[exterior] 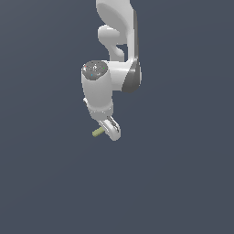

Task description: Pick up the object and move it to a goal position.

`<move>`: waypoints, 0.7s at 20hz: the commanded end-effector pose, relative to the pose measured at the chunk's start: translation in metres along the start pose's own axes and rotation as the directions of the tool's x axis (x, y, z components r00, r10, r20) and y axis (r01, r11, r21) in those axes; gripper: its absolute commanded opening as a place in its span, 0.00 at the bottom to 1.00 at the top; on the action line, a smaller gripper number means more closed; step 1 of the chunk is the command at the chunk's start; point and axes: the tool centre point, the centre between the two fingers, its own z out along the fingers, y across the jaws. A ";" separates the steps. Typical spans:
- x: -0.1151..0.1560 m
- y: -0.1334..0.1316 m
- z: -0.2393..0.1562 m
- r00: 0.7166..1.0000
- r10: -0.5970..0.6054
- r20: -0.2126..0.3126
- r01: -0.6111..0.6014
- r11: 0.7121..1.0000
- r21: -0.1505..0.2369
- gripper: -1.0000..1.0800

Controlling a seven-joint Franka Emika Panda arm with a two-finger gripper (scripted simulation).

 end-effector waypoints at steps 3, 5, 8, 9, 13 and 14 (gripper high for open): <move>0.006 0.010 -0.050 1.000 0.000 0.000 0.000 1.000 0.000 0.00; 0.008 0.014 -0.070 1.000 0.000 0.000 0.000 1.000 -0.001 0.00; 0.011 0.018 -0.095 1.000 0.000 0.000 0.000 1.000 -0.001 0.00; 0.012 0.020 -0.102 1.000 0.000 0.000 0.000 1.000 -0.001 0.00; 0.015 0.023 -0.124 1.000 -0.001 -0.001 0.001 1.000 -0.001 0.00; 0.016 0.023 -0.127 1.000 -0.001 -0.001 0.001 1.000 -0.001 0.00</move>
